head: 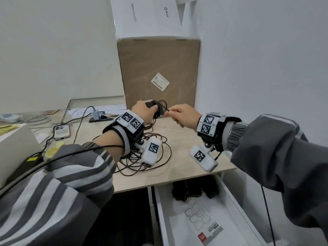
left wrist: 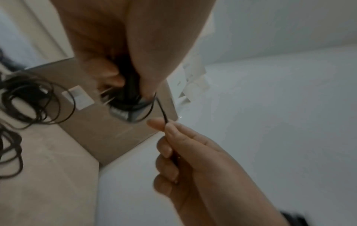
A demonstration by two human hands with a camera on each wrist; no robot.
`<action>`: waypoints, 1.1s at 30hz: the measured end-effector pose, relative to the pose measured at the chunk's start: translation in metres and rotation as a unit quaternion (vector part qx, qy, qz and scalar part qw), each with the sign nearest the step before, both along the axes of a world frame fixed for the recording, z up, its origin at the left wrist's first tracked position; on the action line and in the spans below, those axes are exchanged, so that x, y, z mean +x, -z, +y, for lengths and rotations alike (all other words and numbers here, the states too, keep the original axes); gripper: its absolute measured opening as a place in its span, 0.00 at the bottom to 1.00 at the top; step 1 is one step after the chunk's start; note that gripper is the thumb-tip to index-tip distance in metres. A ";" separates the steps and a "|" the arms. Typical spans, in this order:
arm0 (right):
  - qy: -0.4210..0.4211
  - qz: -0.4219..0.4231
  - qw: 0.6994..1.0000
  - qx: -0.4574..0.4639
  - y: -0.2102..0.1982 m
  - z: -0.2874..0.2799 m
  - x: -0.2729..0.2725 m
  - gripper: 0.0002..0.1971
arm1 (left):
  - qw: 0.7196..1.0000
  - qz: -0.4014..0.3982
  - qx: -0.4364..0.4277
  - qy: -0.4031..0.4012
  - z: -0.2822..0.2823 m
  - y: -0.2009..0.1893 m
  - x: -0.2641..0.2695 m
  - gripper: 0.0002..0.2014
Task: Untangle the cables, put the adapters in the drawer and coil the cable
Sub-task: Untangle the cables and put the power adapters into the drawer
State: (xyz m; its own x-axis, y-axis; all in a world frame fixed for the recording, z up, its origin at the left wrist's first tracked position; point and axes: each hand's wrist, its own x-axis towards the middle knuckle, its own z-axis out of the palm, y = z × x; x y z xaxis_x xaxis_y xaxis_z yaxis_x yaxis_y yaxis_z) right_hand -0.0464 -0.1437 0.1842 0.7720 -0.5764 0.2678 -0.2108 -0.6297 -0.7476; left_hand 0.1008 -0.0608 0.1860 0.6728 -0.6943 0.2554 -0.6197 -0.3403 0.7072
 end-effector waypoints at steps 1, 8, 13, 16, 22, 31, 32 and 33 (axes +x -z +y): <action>-0.007 -0.027 0.998 0.052 0.005 0.006 0.000 0.11 | 0.995 0.070 -0.064 0.010 -0.002 0.003 0.001 0.16; -0.046 -0.087 0.974 0.206 0.013 0.000 -0.016 0.15 | 0.841 0.415 -0.209 0.275 0.015 0.003 -0.021 0.09; -0.116 -0.007 0.978 0.171 0.017 -0.003 -0.043 0.05 | 0.834 0.404 -0.061 0.370 0.036 0.017 -0.021 0.11; -0.147 0.040 0.977 0.147 0.023 0.000 -0.060 0.06 | 0.818 0.427 0.001 0.386 0.044 0.027 -0.030 0.16; -0.150 -0.008 0.956 0.253 0.046 0.013 -0.085 0.09 | 0.773 0.509 -0.014 0.378 0.051 0.052 -0.060 0.14; -0.133 -0.061 0.951 0.273 0.084 0.040 -0.123 0.21 | 0.735 0.606 0.044 0.302 0.065 0.081 -0.112 0.19; -0.130 -0.076 0.945 0.289 0.086 0.043 -0.126 0.19 | 0.739 0.604 0.055 0.294 0.065 0.085 -0.117 0.20; -0.127 -0.089 0.941 0.301 0.086 0.045 -0.129 0.16 | 0.745 0.600 0.069 0.285 0.065 0.088 -0.122 0.20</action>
State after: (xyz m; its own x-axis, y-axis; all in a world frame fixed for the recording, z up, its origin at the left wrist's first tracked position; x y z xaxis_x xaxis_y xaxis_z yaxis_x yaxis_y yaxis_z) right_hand -0.1756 -0.0987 0.0983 0.8792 -0.4680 0.0898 0.0510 -0.0949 -0.9942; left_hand -0.0208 0.0040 0.0976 -0.0544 -0.9182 -0.3924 0.3576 -0.3849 0.8509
